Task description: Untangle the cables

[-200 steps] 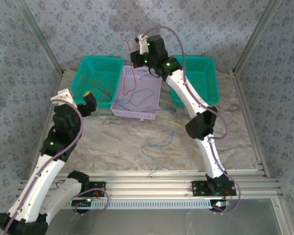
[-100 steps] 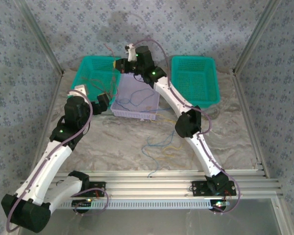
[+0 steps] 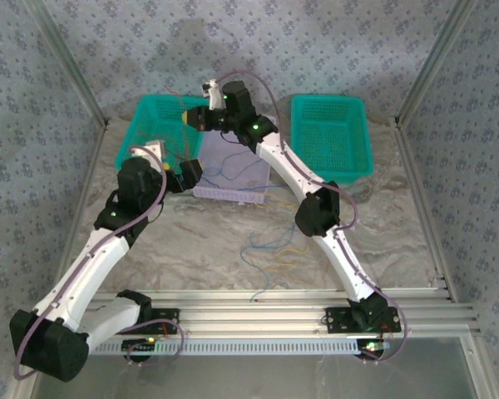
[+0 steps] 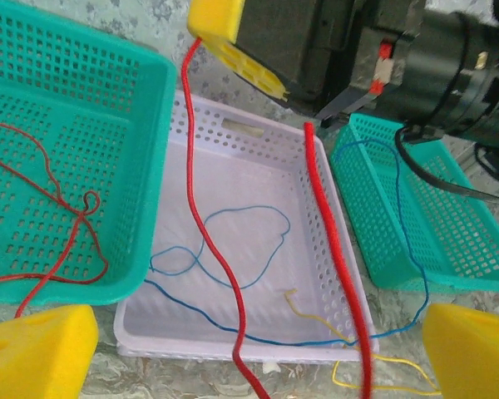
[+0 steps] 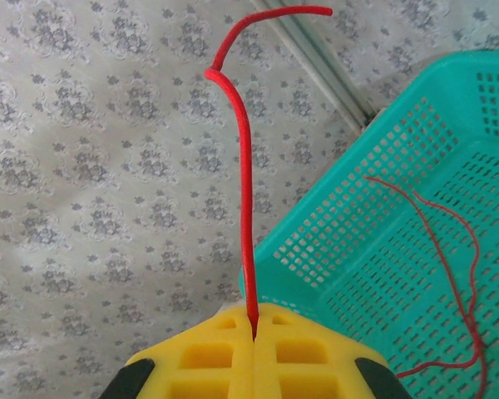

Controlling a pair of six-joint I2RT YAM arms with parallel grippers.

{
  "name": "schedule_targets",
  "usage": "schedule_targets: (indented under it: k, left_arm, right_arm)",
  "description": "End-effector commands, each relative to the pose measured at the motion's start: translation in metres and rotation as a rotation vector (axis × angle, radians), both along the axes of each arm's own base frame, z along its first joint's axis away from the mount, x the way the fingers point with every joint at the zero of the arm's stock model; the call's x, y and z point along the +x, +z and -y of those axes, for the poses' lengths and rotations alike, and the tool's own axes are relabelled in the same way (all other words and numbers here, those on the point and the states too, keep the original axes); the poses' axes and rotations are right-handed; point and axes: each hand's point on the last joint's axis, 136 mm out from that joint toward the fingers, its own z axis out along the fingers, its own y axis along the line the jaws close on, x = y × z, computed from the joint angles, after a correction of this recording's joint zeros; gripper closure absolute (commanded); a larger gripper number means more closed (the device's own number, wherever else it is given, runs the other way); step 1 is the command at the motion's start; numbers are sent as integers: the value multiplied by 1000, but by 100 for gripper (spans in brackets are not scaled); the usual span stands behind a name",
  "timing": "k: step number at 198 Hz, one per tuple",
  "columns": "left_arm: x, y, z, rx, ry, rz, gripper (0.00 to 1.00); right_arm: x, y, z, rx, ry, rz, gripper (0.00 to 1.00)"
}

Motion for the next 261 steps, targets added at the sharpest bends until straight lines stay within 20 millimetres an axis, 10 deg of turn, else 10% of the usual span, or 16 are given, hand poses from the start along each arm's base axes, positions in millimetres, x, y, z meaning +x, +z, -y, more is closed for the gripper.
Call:
schedule_targets:
  k: [1, 26, 76, 109, 126, 192, 261]
  left_arm:
    - [3, 11, 3, -18, -18, 27, 0]
    - [5, 7, 3, -1, -16, 7, 10]
    - [10, 6, -4, -23, 14, -21, 100]
    - [14, 9, -12, -66, 39, -32, 100]
    - [17, 13, -20, -78, 78, -27, 100]
    - [53, 10, -50, -118, 203, -134, 100]
    - [123, -58, -85, -68, 315, -281, 100]
  right_arm:
    - [-28, 42, 1, 32, 55, 19, 100]
    - [-34, 43, 1, 24, 68, 9, 100]
    - [-43, 45, 3, 23, 102, -19, 100]
    - [-48, 44, 6, 8, 116, -32, 100]
    - [-40, 47, 19, 3, 87, -38, 84]
    - [20, 80, 130, 9, -113, -5, 49]
    - [46, -14, 259, -553, -415, 137, 38]
